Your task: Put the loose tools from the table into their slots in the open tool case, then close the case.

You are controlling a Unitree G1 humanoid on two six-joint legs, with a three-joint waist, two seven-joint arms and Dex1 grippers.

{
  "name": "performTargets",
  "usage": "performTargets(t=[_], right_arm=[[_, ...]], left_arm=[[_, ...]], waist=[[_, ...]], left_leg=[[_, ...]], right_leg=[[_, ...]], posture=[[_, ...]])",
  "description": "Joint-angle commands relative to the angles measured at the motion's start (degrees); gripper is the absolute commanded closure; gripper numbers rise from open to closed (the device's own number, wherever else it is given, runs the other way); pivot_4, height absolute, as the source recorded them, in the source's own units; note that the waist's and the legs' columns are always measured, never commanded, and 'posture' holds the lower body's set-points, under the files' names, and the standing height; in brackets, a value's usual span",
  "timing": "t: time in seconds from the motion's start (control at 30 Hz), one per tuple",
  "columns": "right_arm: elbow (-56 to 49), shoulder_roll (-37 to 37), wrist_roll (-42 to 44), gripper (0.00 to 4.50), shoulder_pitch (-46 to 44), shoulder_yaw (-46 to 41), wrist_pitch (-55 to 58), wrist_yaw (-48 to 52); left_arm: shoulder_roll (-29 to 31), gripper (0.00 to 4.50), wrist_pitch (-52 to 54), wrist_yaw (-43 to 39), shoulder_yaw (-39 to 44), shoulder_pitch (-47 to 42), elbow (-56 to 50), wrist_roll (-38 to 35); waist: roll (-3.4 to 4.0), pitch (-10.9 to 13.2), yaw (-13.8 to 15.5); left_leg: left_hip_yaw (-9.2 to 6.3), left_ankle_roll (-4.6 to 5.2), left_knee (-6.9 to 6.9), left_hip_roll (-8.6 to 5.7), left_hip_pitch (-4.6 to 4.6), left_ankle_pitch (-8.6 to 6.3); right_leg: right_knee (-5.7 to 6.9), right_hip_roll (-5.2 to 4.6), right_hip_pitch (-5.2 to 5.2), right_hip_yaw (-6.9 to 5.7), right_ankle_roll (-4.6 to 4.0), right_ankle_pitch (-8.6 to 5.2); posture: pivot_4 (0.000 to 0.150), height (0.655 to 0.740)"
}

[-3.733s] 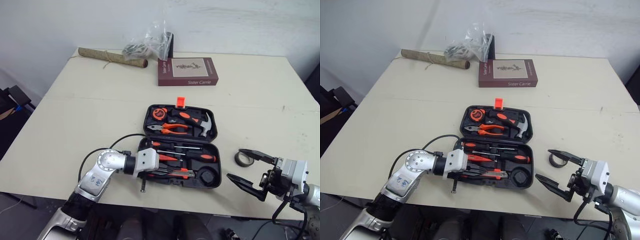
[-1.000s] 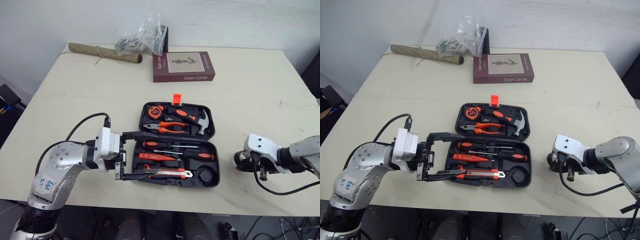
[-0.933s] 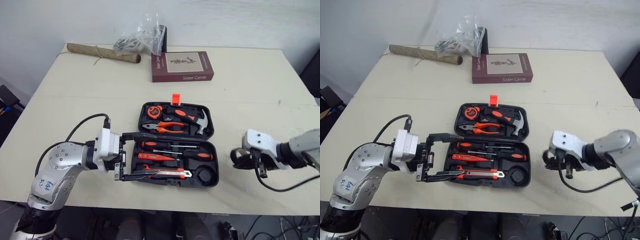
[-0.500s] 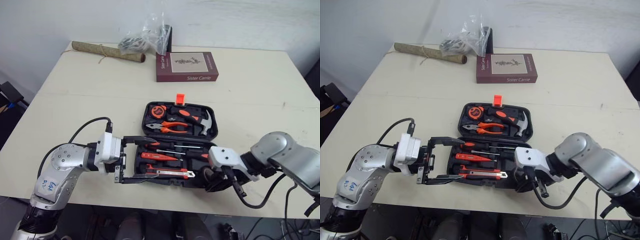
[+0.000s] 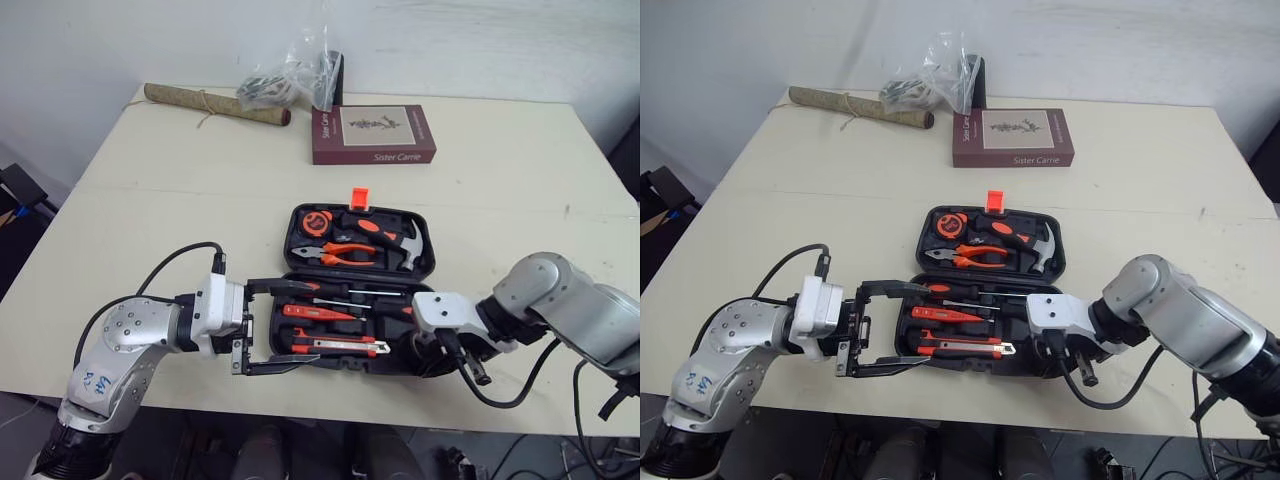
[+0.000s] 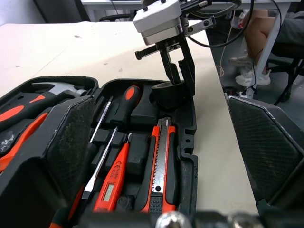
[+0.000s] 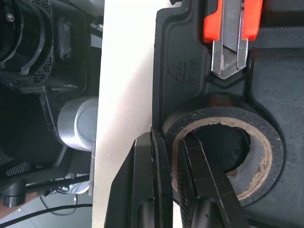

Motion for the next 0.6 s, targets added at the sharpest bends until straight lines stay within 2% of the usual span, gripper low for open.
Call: performTargets(t=[0.03, 0.4, 0.6], right_arm=[[3.69, 0.50, -4.20, 4.49, -1.58, 1.28, 2.67, -2.73], [5.97, 3.30, 0.38, 4.49, -5.57, 0.21, 10.90, -1.54], [3.16, 2.67, 5.62, 4.49, -8.61, -2.50, 14.50, 1.17]], left_arm=[[0.10, 0.00, -0.38, 0.89, 0.64, 0.70, -2.63, 0.09], [-0.89, 0.00, -0.58, 2.56, -0.49, 1.26, -3.41, 0.82], [-1.23, 0.00, -0.80, 2.86, -0.38, 2.17, -3.71, 1.02]], waist=[[-0.05, -0.03, -0.03], [-0.06, -0.03, -0.20], [0.07, 0.05, -0.06]], left_leg=[[0.00, 0.00, 0.02, 0.00, 0.01, 0.00], [-0.01, 0.00, 0.06, 0.02, 0.03, -0.01], [0.00, -0.01, 0.04, 0.02, -0.08, -0.01]], right_leg=[[0.01, 0.00, 0.01, 0.00, 0.00, 0.00], [0.07, 0.00, 0.01, 0.00, 0.00, 0.01], [0.11, -0.01, -0.13, 0.00, 0.00, 0.00]], posture=[[0.150, 0.7400], [0.150, 0.7400], [0.150, 0.7400]])
